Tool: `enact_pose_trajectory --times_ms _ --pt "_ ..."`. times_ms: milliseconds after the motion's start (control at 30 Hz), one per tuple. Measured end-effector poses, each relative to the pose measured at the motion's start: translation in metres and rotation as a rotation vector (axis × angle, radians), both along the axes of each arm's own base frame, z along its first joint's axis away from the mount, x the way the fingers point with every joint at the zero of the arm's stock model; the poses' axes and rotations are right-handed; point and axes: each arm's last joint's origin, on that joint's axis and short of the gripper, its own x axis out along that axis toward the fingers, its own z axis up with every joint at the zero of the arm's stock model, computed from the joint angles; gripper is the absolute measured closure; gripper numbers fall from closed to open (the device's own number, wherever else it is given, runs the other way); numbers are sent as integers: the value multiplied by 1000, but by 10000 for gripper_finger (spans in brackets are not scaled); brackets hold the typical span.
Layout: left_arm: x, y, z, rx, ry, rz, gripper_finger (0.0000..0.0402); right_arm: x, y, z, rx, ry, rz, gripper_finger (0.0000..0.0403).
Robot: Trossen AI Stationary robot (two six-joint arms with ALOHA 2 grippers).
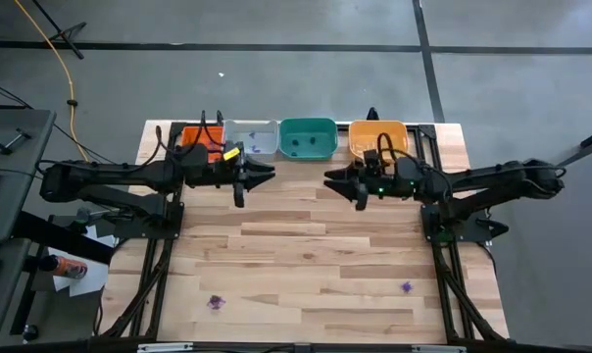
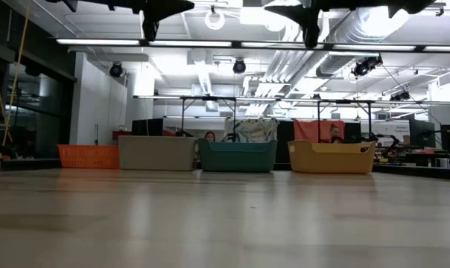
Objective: Sort Halloween decoration
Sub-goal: Put the violet witch hat into the gray bin
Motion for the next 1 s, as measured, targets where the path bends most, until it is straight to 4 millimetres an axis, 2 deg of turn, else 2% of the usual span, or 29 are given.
enact_pose_trajectory --times_ms 233,467,600,767,1000 --pt "0 -2 0 -3 4 -52 319 8 19 11 -277 39 0 198" --pt "1 -17 -8 -14 83 -138 319 10 14 12 -347 54 -26 198" --pt "-4 -43 -11 -24 278 -252 319 11 7 9 -351 94 -46 198" --pt "-24 -83 -15 -24 677 -369 319 10 -1 3 -351 161 -66 198" --pt "-43 -158 -43 -57 957 -525 319 9 -11 -5 -349 244 -87 198"
